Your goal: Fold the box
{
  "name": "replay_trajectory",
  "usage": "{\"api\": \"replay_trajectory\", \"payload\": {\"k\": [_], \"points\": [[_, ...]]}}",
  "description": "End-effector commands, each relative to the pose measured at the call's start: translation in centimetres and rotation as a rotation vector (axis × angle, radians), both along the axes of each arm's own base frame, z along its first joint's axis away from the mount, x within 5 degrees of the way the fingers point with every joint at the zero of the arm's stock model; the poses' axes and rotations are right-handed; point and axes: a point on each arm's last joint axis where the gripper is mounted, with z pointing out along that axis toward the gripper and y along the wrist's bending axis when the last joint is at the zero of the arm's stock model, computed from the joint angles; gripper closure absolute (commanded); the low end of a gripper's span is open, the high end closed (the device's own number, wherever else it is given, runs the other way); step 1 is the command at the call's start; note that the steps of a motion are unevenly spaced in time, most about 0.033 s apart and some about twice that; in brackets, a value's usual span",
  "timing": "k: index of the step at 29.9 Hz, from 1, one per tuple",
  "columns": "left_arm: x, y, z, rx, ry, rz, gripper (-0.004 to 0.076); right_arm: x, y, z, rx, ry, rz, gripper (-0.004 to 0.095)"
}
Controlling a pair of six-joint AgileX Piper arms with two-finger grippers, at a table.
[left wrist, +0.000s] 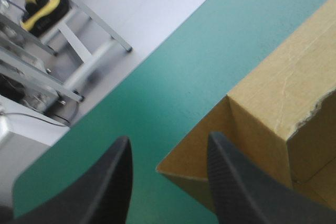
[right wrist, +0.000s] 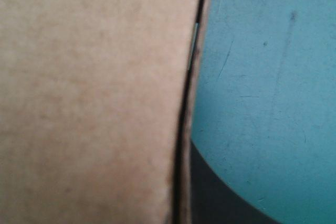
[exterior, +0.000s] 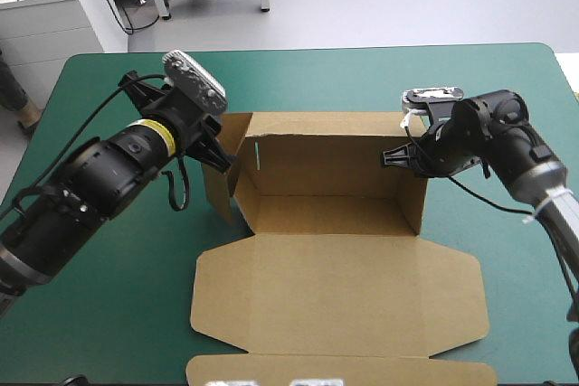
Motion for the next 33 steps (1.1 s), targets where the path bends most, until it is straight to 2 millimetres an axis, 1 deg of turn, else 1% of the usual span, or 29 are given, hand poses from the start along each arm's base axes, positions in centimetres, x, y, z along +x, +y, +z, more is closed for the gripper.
{"api": "replay_trajectory", "payload": {"k": [1, 3, 5, 9, 11, 12, 14, 17, 19, 24, 27, 30, 33], "points": [[-0.1, 2.2, 1.9, -0.177, 0.019, 0.019, 0.0470, 1.6, -0.3, 1.2, 0.012, -0.004, 0.034, 0.0927], [0.1, 3.1, 1.8, -0.217, 0.052, 0.034, 0.0500, 3.0, -0.1, 0.8, 0.015, 0.027, 0.050, 0.0927], [0.0, 4.2, 1.7, -0.257, 0.080, 0.059, 0.0531, 4.7, 0.4, -0.2, 0.011, 0.060, 0.074, 0.0927], [-1.0, 6.3, 1.5, -0.304, 0.087, 0.124, 0.0621, 7.3, 1.1, -1.6, 0.009, 0.080, 0.091, 0.0927], [-2.3, 7.0, 1.4, -0.313, 0.058, 0.132, 0.0694, 8.4, 1.4, -2.5, 0.006, 0.091, 0.100, 0.0927], [-2.9, 7.2, 1.2, -0.317, 0.046, 0.130, 0.0719, 8.8, 1.4, -2.8, 0.004, 0.097, 0.101, 0.0927], [-4.5, 7.8, 0.6, -0.327, 0.019, 0.125, 0.0732, 9.4, 1.6, -3.7, -0.002, 0.113, 0.112, 0.0927], [-7.0, 8.7, -1.1, -0.343, 0.002, 0.121, 0.0732, 9.9, 1.7, -4.5, -0.004, 0.128, 0.112, 0.0927], [-8.6, 9.2, -2.5, -0.349, -0.001, 0.122, 0.0732, 10.1, 1.7, -4.7, -0.009, 0.122, 0.116, 0.0927], [-13.0, 10.8, -6.3, -0.423, -0.048, 0.130, 0.0732, 10.5, 1.8, -4.9, -0.009, 0.091, 0.117, 0.0927], [-15.2, 11.6, -8.6, -0.474, -0.057, 0.142, 0.0732, 10.7, 1.8, -4.8, -0.006, 0.069, 0.117, 0.0927], [-17.3, 12.4, -10.1, -0.504, -0.090, 0.145, 0.0732, 10.8, 1.8, -4.7, -0.009, 0.056, 0.127, 0.0927], [-18.7, 13.2, -11.5, -0.500, -0.087, 0.187, 0.0732, 10.8, 1.8, -4.7, -0.016, 0.052, 0.127, 0.0909]]}}
